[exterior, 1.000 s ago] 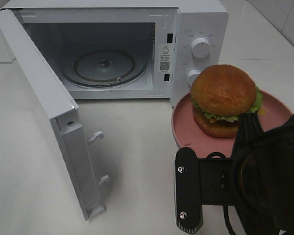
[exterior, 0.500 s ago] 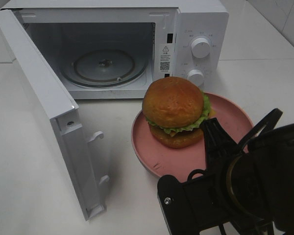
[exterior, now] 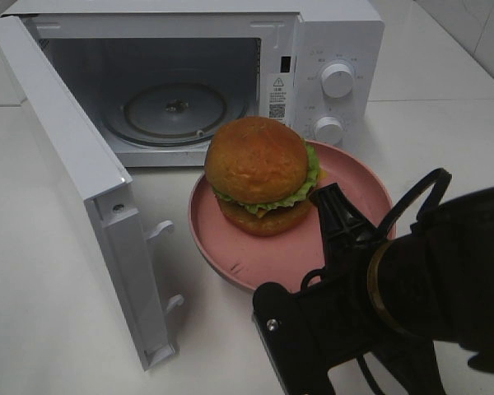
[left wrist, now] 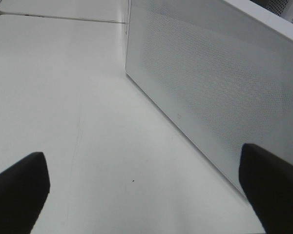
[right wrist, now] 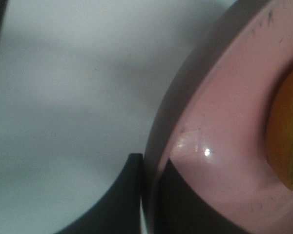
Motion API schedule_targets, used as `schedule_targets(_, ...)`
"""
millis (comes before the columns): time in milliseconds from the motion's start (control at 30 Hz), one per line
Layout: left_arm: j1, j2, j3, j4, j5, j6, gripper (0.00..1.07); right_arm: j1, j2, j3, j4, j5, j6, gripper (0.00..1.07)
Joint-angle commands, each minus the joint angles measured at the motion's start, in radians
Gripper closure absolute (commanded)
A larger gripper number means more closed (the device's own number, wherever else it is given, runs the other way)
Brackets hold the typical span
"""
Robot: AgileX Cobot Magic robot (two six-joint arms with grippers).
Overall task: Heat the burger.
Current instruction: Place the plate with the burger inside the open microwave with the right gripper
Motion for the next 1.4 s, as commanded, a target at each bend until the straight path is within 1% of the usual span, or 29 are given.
schedule_targets(33, 0.000, -0.020, 0.002, -0.005, -0.004, -0.004, 0.09, -0.055, -0.004, -0.002, -0.044, -0.045, -0.112, 1.07)
schedule_targets(67, 0.000, -0.020, 0.002, -0.005, -0.004, -0.004, 0.09, -0.055, -0.004, -0.002, -0.044, -0.045, -0.112, 1.07)
schedule_targets(100, 0.000, -0.020, 0.002, -0.005, -0.004, -0.004, 0.09, -0.079, -0.004, -0.002, -0.044, -0.081, -0.172, 1.07)
schedule_targets(133, 0.000, -0.020, 0.002, -0.005, -0.004, -0.004, 0.09, -0.079, -0.004, -0.002, -0.044, -0.081, -0.172, 1.07)
schedule_targets(167, 0.000, -0.020, 0.002, -0.005, -0.004, -0.004, 0.09, -0.107, -0.004, -0.002, -0.044, -0.126, -0.223, 1.07)
schedule_targets(233, 0.000, -0.020, 0.002, -0.005, -0.004, -0.004, 0.09, -0.119, -0.004, -0.004, -0.044, -0.142, -0.244, 1.07)
schedule_targets(267, 0.000, -0.020, 0.002, -0.005, -0.004, -0.004, 0.09, -0.149, -0.004, -0.004, -0.044, -0.176, -0.279, 1.07)
schedule_targets(333, 0.000, -0.020, 0.002, -0.005, -0.004, -0.004, 0.09, -0.164, -0.004, -0.004, -0.044, -0.194, -0.300, 1.07)
schedule_targets(367, 0.000, -0.020, 0.002, -0.005, -0.004, -0.004, 0.09, -0.189, -0.004, -0.004, -0.044, -0.228, -0.336, 1.07)
schedule_targets(500, 0.000, -0.020, 0.002, -0.005, -0.004, -0.004, 0.09, -0.218, -0.004, -0.004, -0.032, -0.273, -0.398, 1.07)
schedule_targets(567, 0.000, -0.020, 0.002, -0.005, -0.004, -0.004, 0.09, -0.252, -0.004, -0.004, 0.031, -0.315, -0.473, 1.07)
schedule_targets(600, 0.000, -0.020, 0.002, -0.005, -0.004, -0.004, 0.09, -0.252, -0.004, -0.004, 0.031, -0.315, -0.473, 1.07)
schedule_targets(667, 0.000, -0.020, 0.002, -0.005, -0.004, -0.004, 0.09, -0.290, -0.004, -0.012, 0.152, -0.333, -0.599, 1.07)
schedule_targets(700, 0.000, -0.020, 0.002, -0.005, -0.004, -0.004, 0.09, -0.290, -0.004, -0.012, 0.152, -0.333, -0.599, 1.07)
schedule_targets(733, 0.000, -0.020, 0.002, -0.005, -0.004, -0.004, 0.09, -0.299, -0.004, -0.021, 0.195, -0.332, -0.637, 1.07)
schedule_targets(767, 0.000, -0.020, 0.002, -0.005, -0.004, -0.004, 0.09, -0.299, -0.004, -0.021, 0.195, -0.332, -0.637, 1.07)
schedule_targets(800, 0.000, -0.020, 0.002, -0.005, -0.004, -0.004, 0.09, -0.314, -0.004, -0.041, 0.274, -0.332, -0.722, 1.07)
schedule_targets(833, 0.000, -0.020, 0.002, -0.005, -0.004, -0.004, 0.09, -0.324, -0.003, -0.053, 0.322, -0.332, -0.770, 1.07)
schedule_targets(867, 0.000, -0.020, 0.002, -0.005, -0.004, -0.004, 0.09, -0.324, -0.003, -0.053, 0.322, -0.332, -0.770, 1.07)
schedule_targets(933, 0.000, -0.020, 0.002, -0.005, -0.004, -0.004, 0.09, -0.362, -0.001, -0.091, 0.490, -0.321, -0.951, 1.07)
schedule_targets(967, 0.000, -0.020, 0.002, -0.005, -0.004, -0.004, 0.09, -0.362, -0.001, -0.091, 0.490, -0.321, -0.951, 1.07)
schedule_targets(1000, 0.000, -0.020, 0.002, -0.005, -0.004, -0.004, 0.09, -0.372, -0.001, -0.099, 0.532, -0.312, -0.999, 1.07)
schedule_targets(1033, 0.000, -0.020, 0.002, -0.005, -0.004, -0.004, 0.09, -0.389, -0.001, -0.114, 0.604, -0.294, -1.078, 1.07)
schedule_targets(1067, 0.000, -0.020, 0.002, -0.005, -0.004, -0.004, 0.09, -0.389, -0.001, -0.114, 0.604, -0.294, -1.078, 1.07)
schedule_targets(1133, 0.000, -0.020, 0.002, -0.005, -0.004, -0.004, 0.09, -0.407, -0.001, -0.132, 0.668, -0.281, -1.145, 1.07)
schedule_targets(1400, 0.000, -0.020, 0.002, -0.005, -0.004, -0.004, 0.09, -0.409, 0.032, -0.169, 0.670, -0.261, -1.180, 1.07)
